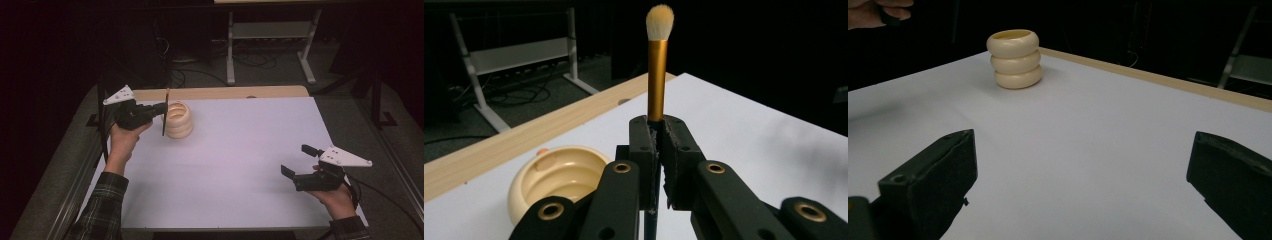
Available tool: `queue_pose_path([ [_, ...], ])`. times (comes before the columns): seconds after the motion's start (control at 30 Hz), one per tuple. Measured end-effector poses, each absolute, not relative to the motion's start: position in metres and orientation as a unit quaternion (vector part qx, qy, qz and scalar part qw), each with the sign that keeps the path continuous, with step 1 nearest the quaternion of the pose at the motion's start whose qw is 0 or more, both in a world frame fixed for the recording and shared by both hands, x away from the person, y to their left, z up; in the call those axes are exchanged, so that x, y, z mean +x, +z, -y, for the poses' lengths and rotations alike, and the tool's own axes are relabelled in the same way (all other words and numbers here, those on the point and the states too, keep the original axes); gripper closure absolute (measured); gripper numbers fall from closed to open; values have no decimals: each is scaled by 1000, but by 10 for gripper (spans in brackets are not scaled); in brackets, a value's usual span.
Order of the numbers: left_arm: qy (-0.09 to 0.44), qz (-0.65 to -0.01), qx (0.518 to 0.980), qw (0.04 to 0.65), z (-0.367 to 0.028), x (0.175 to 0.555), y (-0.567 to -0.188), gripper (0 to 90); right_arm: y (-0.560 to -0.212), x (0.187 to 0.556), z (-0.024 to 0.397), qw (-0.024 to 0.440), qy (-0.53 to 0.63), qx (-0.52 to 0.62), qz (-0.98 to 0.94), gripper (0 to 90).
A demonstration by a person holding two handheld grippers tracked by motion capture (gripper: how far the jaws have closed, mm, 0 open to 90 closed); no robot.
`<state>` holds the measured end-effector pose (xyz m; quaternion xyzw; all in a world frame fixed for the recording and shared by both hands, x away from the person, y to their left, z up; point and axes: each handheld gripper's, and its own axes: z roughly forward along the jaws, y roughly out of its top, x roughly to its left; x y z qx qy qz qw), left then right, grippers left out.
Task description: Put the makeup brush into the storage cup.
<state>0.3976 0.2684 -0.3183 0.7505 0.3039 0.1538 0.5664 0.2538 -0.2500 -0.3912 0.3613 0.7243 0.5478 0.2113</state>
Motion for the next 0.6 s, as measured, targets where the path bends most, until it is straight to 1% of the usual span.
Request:
queue_pose_path([
  [0.6,174,-309,734,580,-268,424,-306,848,-392,254,250,211,549,362,-723,0],
])
